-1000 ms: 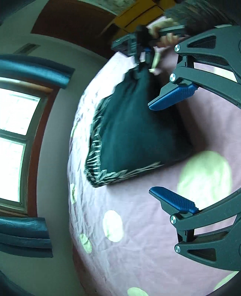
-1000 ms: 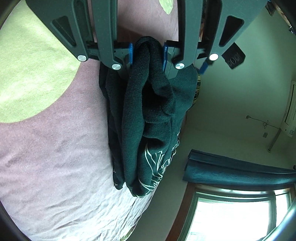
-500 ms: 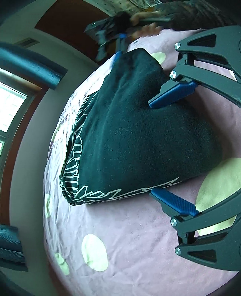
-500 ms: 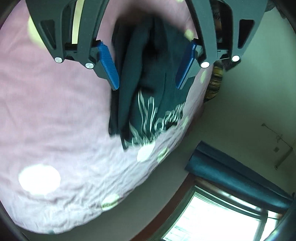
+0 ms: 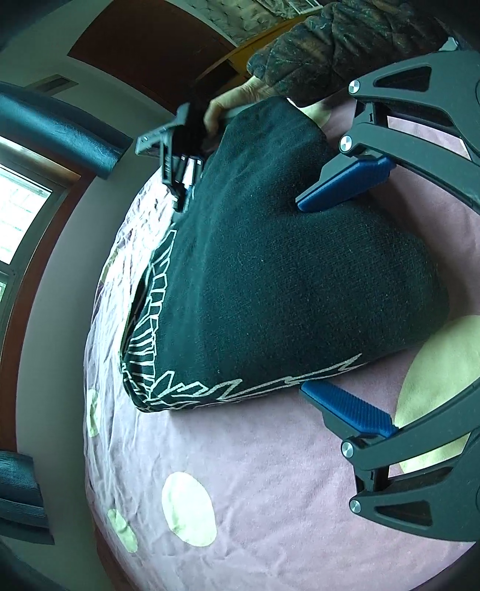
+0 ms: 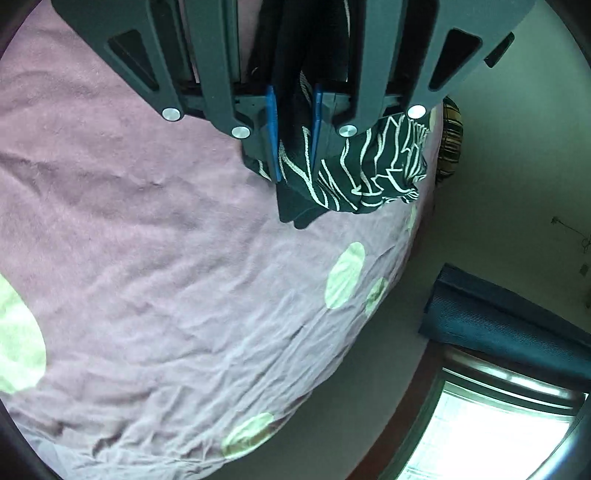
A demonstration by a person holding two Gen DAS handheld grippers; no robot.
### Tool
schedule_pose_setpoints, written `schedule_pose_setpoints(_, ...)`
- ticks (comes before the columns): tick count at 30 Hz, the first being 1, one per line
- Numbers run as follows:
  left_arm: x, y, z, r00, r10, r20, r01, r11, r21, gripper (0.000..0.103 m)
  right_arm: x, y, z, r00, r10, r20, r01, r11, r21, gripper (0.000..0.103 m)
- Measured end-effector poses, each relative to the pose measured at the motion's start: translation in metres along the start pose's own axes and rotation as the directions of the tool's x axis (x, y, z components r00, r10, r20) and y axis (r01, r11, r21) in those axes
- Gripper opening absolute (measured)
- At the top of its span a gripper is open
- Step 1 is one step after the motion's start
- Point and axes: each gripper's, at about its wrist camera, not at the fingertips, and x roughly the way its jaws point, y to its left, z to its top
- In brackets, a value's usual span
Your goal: Fold small clothes
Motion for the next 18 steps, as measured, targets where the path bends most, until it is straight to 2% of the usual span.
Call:
schedule_pose_setpoints(7, -0.001, 0.002, -0.001, 1.000, -0.004, 0.008, 0.004, 1.000, -0.001, 0.093, 0.005, -0.021, -0.005, 0.996, 0.088, 0.021, -0.089, 0.994, 0.057, 0.014)
schedule_pose_setpoints(18, 0.003, 0.009, -0.002, 1.000, -0.026, 0.000, 0.026, 0.999, -0.033, 0.096, -0.003, -0.026, -0.007, 0.995, 0.091, 0.031, -0.093, 0.993, 0.074, 0.015)
